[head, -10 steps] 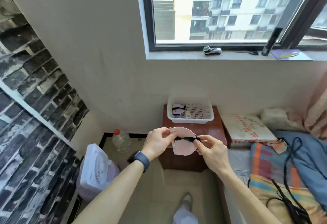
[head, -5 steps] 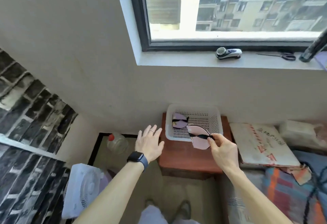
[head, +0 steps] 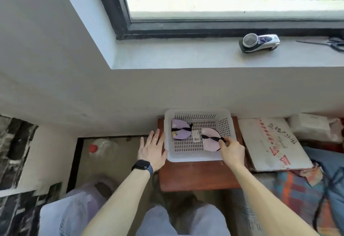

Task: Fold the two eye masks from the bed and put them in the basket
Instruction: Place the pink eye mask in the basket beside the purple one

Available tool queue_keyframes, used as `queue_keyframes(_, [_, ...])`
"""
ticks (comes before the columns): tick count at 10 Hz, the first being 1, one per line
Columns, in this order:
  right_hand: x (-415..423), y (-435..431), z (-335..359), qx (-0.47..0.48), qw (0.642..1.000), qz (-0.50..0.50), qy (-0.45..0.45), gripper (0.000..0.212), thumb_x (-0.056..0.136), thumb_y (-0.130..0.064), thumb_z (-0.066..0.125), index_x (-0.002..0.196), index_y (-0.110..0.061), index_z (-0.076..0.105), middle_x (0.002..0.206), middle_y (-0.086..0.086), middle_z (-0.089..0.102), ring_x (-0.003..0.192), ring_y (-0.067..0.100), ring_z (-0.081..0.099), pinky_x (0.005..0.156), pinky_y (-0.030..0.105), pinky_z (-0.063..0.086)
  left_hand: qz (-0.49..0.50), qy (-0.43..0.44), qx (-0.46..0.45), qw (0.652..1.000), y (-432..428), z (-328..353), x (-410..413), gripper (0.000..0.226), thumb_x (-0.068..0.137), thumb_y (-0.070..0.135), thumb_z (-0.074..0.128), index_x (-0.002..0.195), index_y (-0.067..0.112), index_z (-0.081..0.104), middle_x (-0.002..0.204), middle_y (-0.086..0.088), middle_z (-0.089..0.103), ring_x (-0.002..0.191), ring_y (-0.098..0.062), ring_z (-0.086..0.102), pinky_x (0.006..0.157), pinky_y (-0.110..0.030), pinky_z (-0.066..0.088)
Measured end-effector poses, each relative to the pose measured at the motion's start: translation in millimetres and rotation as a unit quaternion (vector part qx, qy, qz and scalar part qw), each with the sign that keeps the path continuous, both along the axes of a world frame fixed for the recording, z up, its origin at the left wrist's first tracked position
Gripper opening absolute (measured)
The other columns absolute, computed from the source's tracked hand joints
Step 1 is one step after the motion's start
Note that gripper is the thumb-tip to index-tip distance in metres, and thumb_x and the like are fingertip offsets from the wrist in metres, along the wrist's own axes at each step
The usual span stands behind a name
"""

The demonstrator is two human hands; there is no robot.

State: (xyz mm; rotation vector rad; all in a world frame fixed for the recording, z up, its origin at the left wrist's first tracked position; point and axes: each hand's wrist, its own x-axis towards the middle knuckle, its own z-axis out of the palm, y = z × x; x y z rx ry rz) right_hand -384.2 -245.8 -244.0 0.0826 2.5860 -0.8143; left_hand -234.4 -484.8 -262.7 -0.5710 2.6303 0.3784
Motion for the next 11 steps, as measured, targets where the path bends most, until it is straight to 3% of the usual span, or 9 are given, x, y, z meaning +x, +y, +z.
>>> queue_keyframes(1, [-20.0,-13.1,-21.9,0.008,1.0,-0.008,-0.023,0.034,0.097,-0.028,0.055,0.123,-0.009,0.066,0.114,0.013,0.072,0.111,0.035,0.062,0.081,0.031,0.041,-0.001,0.012,0.014,1.0,-10.1,-18.9,-20.4,0.07,0.098,0.048,0.033,0.157,0.023,0.003,0.166,-0.002,-0.002,0.152,-0.024,0.0,0.119,-0.055,0.006])
queue_keyframes(3, [-61.2,-32.7,-70.0,0.0,0.998,0.038,-0.052,0.031,0.098,-0.027,0.053,0.12,-0.009,0.065,0.104,0.007,0.07,0.092,0.025,0.061,0.063,0.026,0.037,0.012,0.055,0.024,0.998,-17.8,-54.3,-51.0,0.071,0.099,0.044,0.032,0.155,0.019,-0.005,0.163,0.002,-0.009,0.152,-0.018,-0.004,0.121,-0.054,0.005])
queue_keyframes(4, [-75.9,-37.3,-92.7,0.037,0.995,0.081,-0.043,0.026,0.099,-0.023,0.051,0.111,-0.007,0.068,0.09,0.008,0.069,0.073,0.02,0.054,0.05,0.021,0.03,0.018,0.061,0.015,0.998,-14.6,-71.8,-49.2,0.07,0.1,0.044,0.03,0.154,0.019,-0.007,0.162,0.003,-0.01,0.15,-0.014,-0.006,0.121,-0.051,0.006])
queue_keyframes(5, [-82.0,-38.1,-114.1,0.055,0.993,0.097,-0.028,0.023,0.098,-0.023,0.053,0.1,-0.007,0.069,0.084,0.008,0.071,0.063,0.017,0.052,0.047,0.025,0.028,0.023,0.065,-0.013,0.998,-11.1,-81.7,-45.4,0.069,0.1,0.045,0.03,0.156,0.018,0.0,0.164,0.001,-0.001,0.15,-0.015,0.0,0.119,-0.049,0.006])
queue_keyframes(6, [-82.3,-40.1,-130.5,0.073,0.99,0.12,-0.007,0.02,0.096,-0.022,0.055,0.103,-0.006,0.066,0.101,0.016,0.069,0.08,0.028,0.059,0.061,0.03,0.037,0.02,0.049,-0.029,0.998,-11.0,-85.2,-46.9,0.069,0.1,0.047,0.026,0.156,0.018,-0.002,0.165,0.001,-0.002,0.15,-0.013,-0.002,0.119,-0.048,0.001])
queue_keyframes(7, [-79.0,-45.3,-129.5,0.089,0.989,0.114,-0.007,0.024,0.096,-0.021,0.056,0.111,-0.003,0.058,0.114,0.021,0.06,0.085,0.034,0.057,0.064,0.033,0.036,0.024,0.043,-0.031,0.998,-9.6,-81.7,-48.2,0.069,0.101,0.047,0.025,0.156,0.019,-0.006,0.164,0.003,-0.007,0.15,-0.013,-0.006,0.117,-0.046,-0.004])
queue_keyframes(8, [-76.7,-45.9,-123.9,0.088,0.989,0.118,0.011,0.023,0.095,-0.019,0.057,0.11,-0.002,0.052,0.115,0.022,0.052,0.071,0.03,0.051,0.058,0.035,0.039,0.032,0.028,-0.021,0.999,-8.0,-74.4,-50.8,0.069,0.101,0.044,0.025,0.155,0.019,-0.01,0.164,0.003,-0.011,0.151,-0.014,-0.006,0.117,-0.046,-0.006])
queue_keyframes(10, [-66.7,-35.5,-83.7,0.091,0.978,0.186,0.023,0.033,0.098,-0.019,0.047,0.129,-0.01,0.055,0.13,0.019,0.051,0.085,0.037,0.063,0.065,0.037,0.049,0.006,-0.047,-0.014,0.999,-10.5,-38.4,-64.4,0.068,0.101,0.043,0.023,0.155,0.017,-0.008,0.165,0.0,-0.01,0.152,-0.019,-0.006,0.12,-0.053,0.002])
queue_keyframes(11, [-55.2,-31.8,-50.0,0.052,0.978,0.198,0.038,0.037,0.096,-0.019,0.048,0.131,-0.012,0.057,0.132,0.016,0.057,0.101,0.036,0.064,0.075,0.04,0.054,-0.012,-0.029,-0.016,0.999,-9.5,-6.8,-69.8,0.065,0.101,0.04,0.026,0.156,0.02,-0.001,0.166,-0.001,-0.002,0.152,-0.022,0.0,0.12,-0.055,0.007])
